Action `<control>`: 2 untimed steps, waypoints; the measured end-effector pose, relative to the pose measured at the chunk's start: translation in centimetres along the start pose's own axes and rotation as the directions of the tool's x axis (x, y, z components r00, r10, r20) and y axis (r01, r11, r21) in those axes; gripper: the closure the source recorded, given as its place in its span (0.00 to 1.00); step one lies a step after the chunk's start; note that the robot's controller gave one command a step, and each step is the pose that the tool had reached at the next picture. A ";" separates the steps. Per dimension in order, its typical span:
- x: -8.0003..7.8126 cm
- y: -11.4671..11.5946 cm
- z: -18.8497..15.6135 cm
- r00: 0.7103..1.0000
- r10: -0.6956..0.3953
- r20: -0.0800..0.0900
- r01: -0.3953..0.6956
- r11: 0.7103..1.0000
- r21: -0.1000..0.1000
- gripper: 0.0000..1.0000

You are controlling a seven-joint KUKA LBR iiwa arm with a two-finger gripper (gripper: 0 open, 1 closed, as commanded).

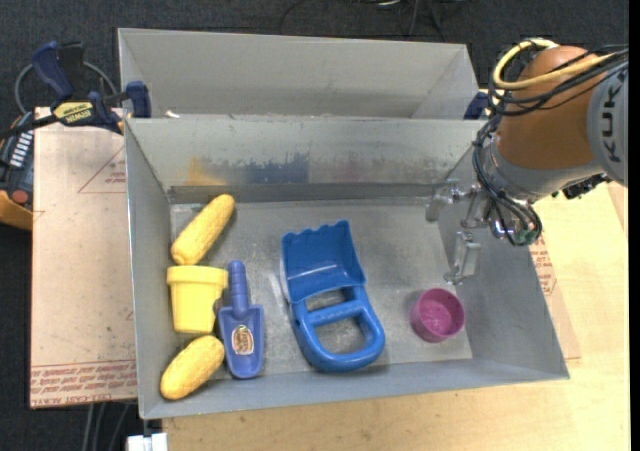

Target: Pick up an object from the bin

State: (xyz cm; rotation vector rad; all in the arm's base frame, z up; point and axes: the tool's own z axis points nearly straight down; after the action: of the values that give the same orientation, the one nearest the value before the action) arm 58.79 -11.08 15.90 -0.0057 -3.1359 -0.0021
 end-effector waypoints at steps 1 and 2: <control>-0.2 0.1 -0.5 1.000 -0.003 0.008 0.003 1.000 0.001 0.00; 0.1 -1.8 6.8 0.997 -0.082 0.007 0.082 0.997 0.001 0.00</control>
Offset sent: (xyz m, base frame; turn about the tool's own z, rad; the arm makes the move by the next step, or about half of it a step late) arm -0.0046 -0.0228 -0.0890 -0.1040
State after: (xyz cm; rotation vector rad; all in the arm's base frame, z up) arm 58.64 -12.83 9.13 0.1235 -3.1408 -0.0012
